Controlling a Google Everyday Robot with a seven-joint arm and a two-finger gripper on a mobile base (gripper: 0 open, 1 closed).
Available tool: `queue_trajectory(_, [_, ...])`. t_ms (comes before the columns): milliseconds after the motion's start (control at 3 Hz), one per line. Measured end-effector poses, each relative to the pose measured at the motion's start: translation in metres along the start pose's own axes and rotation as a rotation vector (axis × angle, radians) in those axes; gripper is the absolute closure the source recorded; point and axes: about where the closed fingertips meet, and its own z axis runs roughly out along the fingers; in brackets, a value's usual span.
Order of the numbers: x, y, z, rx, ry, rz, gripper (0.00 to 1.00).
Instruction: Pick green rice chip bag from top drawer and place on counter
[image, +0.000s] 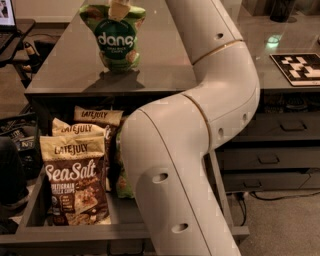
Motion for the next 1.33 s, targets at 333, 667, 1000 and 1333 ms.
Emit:
queue_trajectory(333, [-0.006,0.002,0.009,-0.013,0.010,-0.021,1.00])
queue_trajectory(667, [-0.005,0.006,0.020,-0.037,0.025,-0.029,1.00])
queue_trajectory(1000, [-0.005,0.009,0.029,-0.056,0.035,-0.033,1.00])
queue_trajectory(1333, [-0.005,0.010,0.029,-0.057,0.036,-0.033,0.82])
